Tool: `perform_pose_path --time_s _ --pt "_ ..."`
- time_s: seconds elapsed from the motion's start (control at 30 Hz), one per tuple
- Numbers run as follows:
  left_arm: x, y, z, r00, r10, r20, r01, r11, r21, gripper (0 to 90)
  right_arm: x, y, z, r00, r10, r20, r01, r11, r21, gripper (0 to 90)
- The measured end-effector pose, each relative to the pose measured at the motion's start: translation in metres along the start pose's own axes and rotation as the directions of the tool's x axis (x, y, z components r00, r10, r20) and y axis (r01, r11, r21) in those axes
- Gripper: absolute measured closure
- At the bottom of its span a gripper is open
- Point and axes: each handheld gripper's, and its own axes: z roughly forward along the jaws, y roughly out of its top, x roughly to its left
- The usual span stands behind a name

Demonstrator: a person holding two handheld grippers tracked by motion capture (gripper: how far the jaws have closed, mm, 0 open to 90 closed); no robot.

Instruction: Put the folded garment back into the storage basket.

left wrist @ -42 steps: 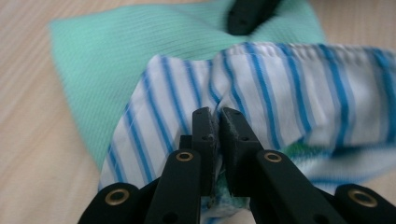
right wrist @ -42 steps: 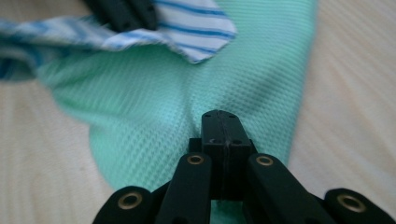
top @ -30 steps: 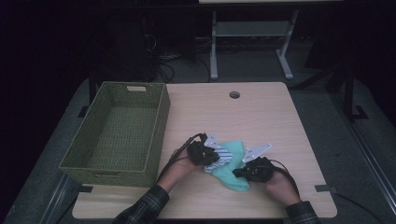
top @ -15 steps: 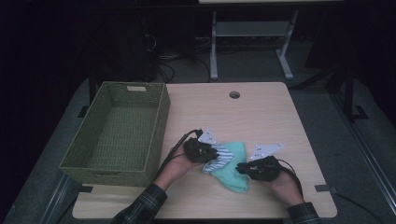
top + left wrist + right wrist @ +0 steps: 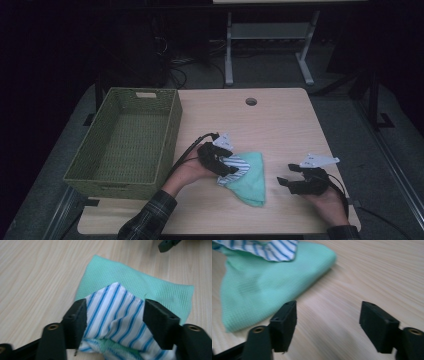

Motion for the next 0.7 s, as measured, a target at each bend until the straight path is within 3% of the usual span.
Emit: perform_pose_path --time_s 0.23,0.6,0.7 --pt "-0.006 0.001 0.012 0.9967 0.061 0.054 -0.065 0.9939 0.089 19.5 -0.013 -0.008 0.001 0.9987 0.035 0.038 -0.036 0.999 0.031 16.2" --pt "-0.009 -0.008 0.026 0.9949 0.082 0.059 -0.091 0.9823 0.164 13.2 -0.014 -0.01 0.011 0.9975 0.034 0.062 -0.038 0.997 0.063 13.8" --pt "-0.012 -0.009 0.032 0.9926 0.11 0.05 -0.118 0.9738 0.194 13.2 -0.014 -0.011 0.015 0.9975 0.026 0.066 -0.031 0.997 0.076 13.1"
